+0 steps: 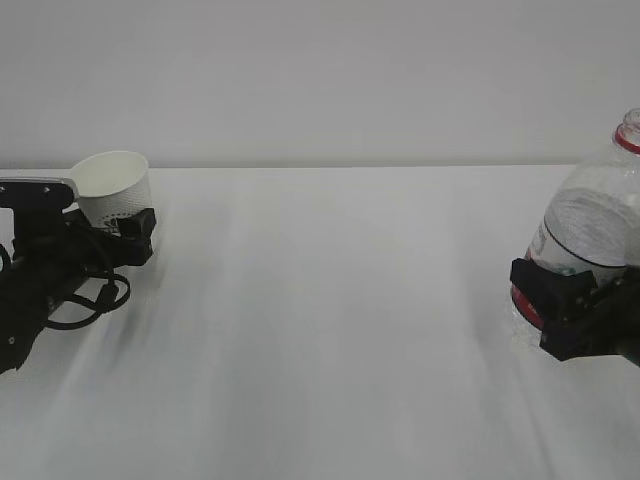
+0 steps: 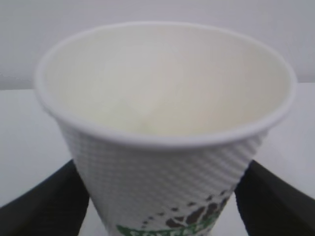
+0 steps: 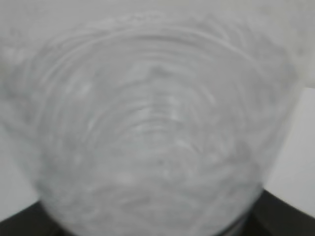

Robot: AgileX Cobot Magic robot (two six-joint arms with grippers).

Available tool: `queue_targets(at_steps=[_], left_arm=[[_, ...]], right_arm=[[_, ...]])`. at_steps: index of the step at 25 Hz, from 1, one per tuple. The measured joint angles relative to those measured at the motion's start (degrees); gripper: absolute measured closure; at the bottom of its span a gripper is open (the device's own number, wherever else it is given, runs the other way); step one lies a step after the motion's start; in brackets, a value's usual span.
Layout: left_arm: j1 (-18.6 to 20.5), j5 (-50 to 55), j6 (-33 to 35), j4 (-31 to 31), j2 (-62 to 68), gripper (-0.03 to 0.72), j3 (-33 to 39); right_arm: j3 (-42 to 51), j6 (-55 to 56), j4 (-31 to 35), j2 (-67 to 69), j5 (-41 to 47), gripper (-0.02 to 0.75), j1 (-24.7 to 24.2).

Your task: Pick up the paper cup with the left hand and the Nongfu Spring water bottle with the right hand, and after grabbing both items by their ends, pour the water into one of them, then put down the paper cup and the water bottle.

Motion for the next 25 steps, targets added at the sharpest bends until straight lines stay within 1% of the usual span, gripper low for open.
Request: queue_targets(at_steps=[10,17,25], left_arm=[[0.0,-0.41,-0.53,-0.09,2.68,0.017,-2.58],[0.0,-0.28,-1.69,-2.71,3.1,0.017,-2.85],[0.0,-0.18,-1.71,-2.71,3.19,0.029,-4.88]], right_arm=[[0.0,0.0,0.0,0.0,0.02,0.286,0.0],[0.0,0.0,-0.18,0.0,0.12,0.286,0.0],[0.0,0.0,-0.27,0.0,0.12,0.286,0.0]])
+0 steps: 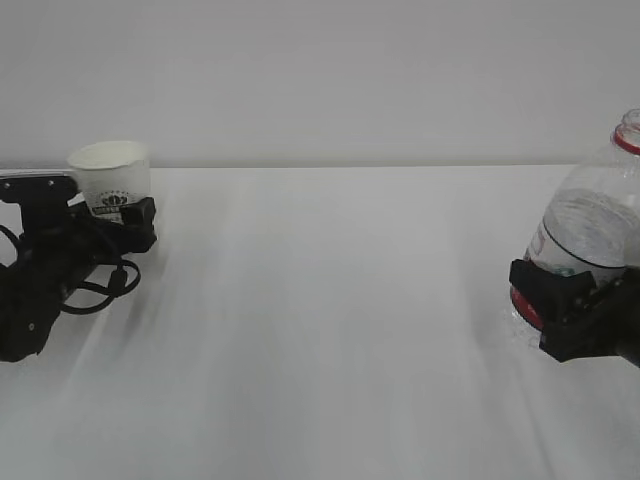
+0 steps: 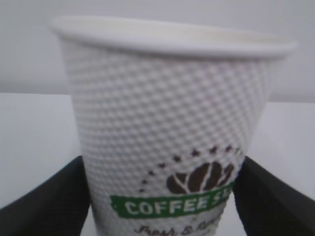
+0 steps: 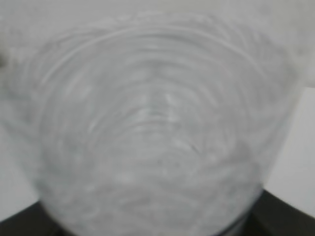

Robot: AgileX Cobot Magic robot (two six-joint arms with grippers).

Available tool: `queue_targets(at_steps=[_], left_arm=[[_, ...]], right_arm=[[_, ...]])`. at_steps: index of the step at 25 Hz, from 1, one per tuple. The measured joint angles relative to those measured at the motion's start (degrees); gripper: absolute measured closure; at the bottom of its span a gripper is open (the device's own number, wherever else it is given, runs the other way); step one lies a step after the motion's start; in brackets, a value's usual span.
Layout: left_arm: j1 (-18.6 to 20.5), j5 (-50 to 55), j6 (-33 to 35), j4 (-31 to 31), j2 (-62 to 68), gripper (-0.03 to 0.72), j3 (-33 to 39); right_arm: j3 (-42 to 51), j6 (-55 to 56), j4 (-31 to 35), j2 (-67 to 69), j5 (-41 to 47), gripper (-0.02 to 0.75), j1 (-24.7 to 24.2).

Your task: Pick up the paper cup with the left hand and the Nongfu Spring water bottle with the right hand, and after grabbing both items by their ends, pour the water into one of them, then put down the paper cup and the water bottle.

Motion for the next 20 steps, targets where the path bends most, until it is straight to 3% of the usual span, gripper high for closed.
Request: queue_targets(at_steps=[6,20], left_arm=[[0.0,0.0,0.0,0.0,0.0,0.092,-0.1],[0.0,0.0,-0.02,0.0,0.0,0.086,-0.1]], right_arm=[[0.0,0.0,0.0,0.0,0.0,0.286,0.0],[0.0,0.0,-0.04,0.0,0.0,0.286,0.0]])
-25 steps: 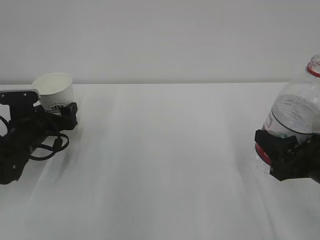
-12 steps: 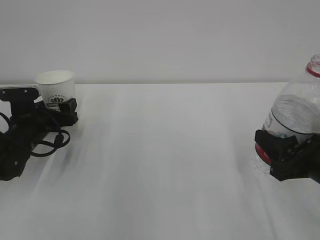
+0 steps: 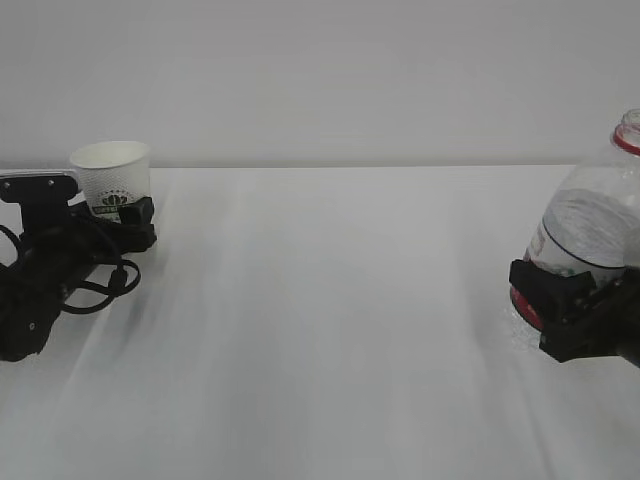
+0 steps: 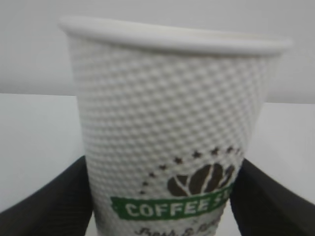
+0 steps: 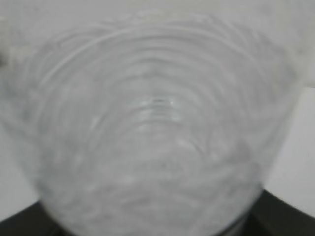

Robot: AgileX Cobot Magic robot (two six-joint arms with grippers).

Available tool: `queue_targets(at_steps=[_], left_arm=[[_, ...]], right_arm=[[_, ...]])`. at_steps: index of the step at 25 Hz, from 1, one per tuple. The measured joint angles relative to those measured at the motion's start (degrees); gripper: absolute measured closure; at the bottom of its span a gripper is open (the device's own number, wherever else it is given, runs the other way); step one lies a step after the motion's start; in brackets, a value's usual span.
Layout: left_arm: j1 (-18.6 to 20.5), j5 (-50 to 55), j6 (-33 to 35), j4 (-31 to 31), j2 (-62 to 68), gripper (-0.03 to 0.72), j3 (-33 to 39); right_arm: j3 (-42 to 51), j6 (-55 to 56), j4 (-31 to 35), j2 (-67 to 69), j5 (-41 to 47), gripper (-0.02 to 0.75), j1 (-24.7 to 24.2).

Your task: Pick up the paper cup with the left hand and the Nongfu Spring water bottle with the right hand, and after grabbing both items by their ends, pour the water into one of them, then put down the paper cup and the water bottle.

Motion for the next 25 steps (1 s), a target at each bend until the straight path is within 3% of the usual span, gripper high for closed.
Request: queue_targets(at_steps=[25], left_arm=[[0.0,0.0,0.0,1.54,0.0,0.154,0.0]], right_arm=[[0.0,0.0,-0.09,0.0,0.0,0.286,0.0]])
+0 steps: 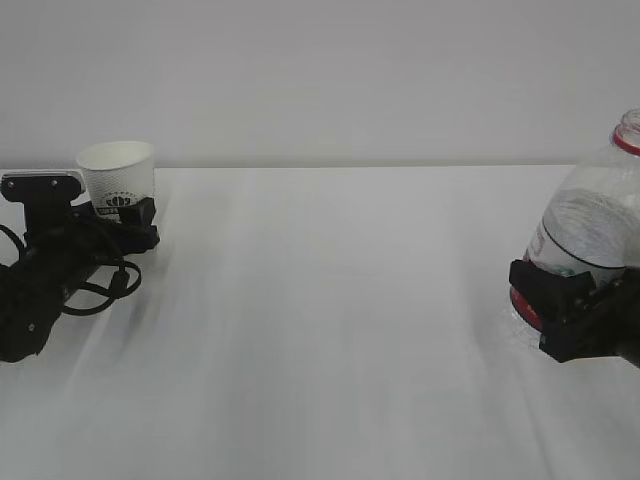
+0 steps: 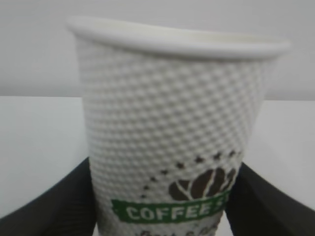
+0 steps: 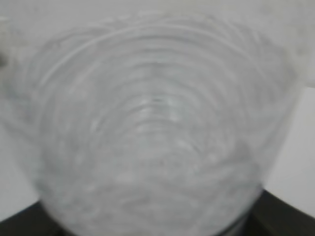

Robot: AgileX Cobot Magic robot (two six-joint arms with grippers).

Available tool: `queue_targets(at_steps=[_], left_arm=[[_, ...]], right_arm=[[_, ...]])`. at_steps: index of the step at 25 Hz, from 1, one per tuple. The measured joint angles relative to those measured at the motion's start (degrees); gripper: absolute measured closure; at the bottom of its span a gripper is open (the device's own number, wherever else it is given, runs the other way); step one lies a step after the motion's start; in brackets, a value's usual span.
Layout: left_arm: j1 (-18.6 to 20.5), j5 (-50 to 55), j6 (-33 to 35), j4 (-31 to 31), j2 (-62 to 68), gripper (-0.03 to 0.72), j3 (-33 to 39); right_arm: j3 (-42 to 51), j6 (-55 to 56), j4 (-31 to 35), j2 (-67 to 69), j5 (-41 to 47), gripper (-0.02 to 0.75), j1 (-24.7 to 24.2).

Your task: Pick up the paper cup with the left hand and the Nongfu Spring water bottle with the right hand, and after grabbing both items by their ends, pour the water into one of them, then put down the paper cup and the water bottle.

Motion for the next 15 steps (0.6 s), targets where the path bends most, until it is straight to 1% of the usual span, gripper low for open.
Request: queue_targets(at_steps=[15], left_arm=[[0.0,0.0,0.0,1.07,0.0,0.152,0.0]], right_arm=[[0.0,0.0,0.0,0.0,0.0,0.286,0.0]])
